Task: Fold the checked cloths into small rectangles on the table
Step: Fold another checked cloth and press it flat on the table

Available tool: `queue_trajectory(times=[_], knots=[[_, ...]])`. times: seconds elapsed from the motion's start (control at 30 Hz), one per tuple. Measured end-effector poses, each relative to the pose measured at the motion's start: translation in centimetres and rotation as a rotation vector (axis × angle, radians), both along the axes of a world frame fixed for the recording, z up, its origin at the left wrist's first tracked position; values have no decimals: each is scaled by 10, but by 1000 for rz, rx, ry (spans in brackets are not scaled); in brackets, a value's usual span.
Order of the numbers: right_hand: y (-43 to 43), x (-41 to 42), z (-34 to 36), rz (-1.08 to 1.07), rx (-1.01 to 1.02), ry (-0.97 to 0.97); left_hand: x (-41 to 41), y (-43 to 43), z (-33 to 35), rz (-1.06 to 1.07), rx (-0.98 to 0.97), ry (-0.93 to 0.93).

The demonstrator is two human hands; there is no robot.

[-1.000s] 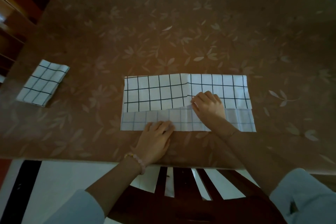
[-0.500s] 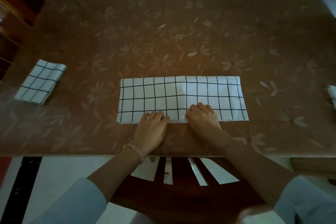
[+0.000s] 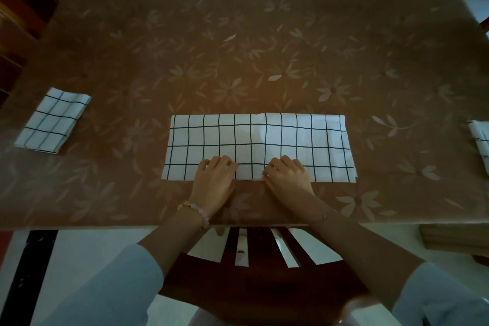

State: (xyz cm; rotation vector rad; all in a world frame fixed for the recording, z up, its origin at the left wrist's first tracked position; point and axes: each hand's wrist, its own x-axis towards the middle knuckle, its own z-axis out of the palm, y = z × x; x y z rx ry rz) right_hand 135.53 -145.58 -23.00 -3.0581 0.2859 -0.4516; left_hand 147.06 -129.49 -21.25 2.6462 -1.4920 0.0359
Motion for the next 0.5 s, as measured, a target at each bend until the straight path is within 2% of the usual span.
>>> queue_trajectory(times=[0.5], knots=[[2,-5,-6,29,-12,20,1,1,-3,-88,29,-4]])
